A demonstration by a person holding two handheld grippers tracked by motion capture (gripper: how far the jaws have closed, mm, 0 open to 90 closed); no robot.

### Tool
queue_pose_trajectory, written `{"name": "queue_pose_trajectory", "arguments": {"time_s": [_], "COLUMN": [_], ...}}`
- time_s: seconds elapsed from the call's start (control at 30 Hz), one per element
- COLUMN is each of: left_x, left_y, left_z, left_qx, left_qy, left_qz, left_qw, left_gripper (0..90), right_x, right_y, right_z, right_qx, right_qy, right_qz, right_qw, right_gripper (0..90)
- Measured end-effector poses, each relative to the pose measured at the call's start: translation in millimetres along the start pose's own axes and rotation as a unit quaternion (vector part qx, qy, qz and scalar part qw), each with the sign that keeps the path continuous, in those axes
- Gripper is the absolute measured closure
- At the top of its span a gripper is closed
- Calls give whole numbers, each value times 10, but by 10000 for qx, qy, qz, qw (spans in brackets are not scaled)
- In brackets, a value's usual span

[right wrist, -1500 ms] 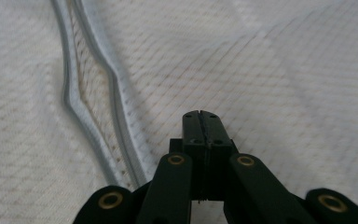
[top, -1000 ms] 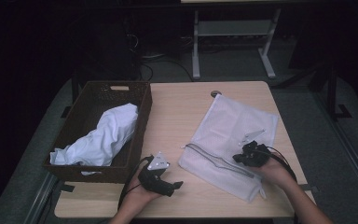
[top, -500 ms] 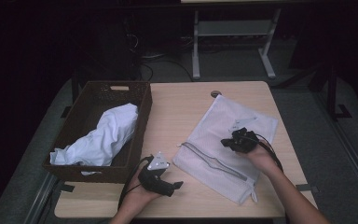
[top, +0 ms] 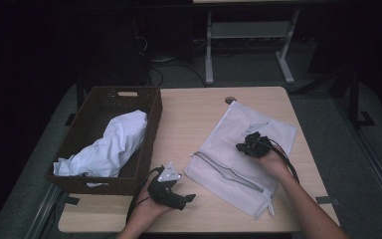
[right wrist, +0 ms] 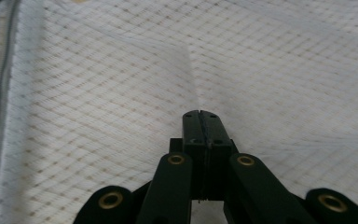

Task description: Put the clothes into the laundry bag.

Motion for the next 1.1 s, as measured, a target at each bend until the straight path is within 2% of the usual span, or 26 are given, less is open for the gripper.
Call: {"name": "queue_pose_trajectory", "arguments": {"time_s": [0.23,0.6,1.1], "left_x": [3,3,5], "left_y": [0,-9,-15], "left_z": [-1,-10,-16], "left_qx": [1,16,31], "left_qy": [-16,-19,-20], "left_qz": [8,18,21], "left_qw": [10000,10000,10000], "left_gripper": [141,141,141], "right_x": [64,211,437], "right_y": [30,119,241], "right_z": [-146,-420,-877], "right_qx": [219,399,852], "right_qy": [-212,-330,-789], "right_qz": [34,110,183], "right_qw": [9995,9986,9931], "right_gripper": [896,896,896]}}
Point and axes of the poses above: each handheld gripper's, and its own axes: y roughly backward along the jaws, x roughly out of its underside, z roughly to its left, the point moved 6 cm from there along -y, roughly forward along the jaws, and after that the axes turned 8 degrees about x, right-handed, at the moved point
